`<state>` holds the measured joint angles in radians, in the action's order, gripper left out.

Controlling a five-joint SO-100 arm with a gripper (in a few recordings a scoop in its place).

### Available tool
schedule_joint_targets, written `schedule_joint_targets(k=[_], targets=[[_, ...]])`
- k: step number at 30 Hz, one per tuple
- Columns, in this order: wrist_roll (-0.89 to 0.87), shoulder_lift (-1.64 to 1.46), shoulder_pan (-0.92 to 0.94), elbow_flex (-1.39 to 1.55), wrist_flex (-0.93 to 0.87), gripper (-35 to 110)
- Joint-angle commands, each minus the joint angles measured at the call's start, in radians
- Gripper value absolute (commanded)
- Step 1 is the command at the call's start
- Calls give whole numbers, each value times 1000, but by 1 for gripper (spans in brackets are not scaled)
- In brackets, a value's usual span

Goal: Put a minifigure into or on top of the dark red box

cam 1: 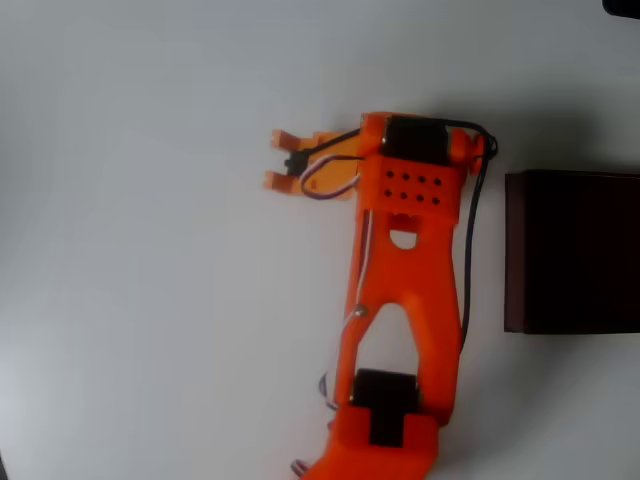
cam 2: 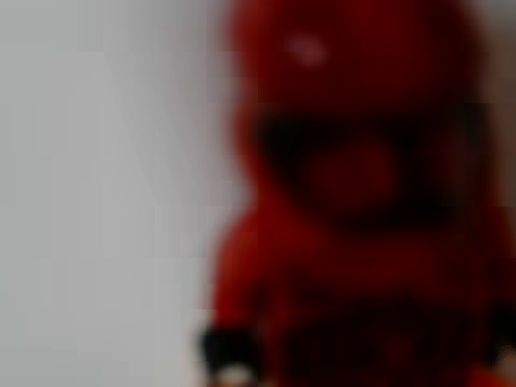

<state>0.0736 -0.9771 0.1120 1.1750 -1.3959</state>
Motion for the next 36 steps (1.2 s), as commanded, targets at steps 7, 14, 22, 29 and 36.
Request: schedule_joint_targets(k=[7,14,22,29,36], targets=[[14,-12,21,-9,-48,8],[11,-9,12,-8,-43,2],[0,-23,8,-29,-74,0],[-8,-147,8,-106,-206,0],[-29,-345,43,-34,-279,0]])
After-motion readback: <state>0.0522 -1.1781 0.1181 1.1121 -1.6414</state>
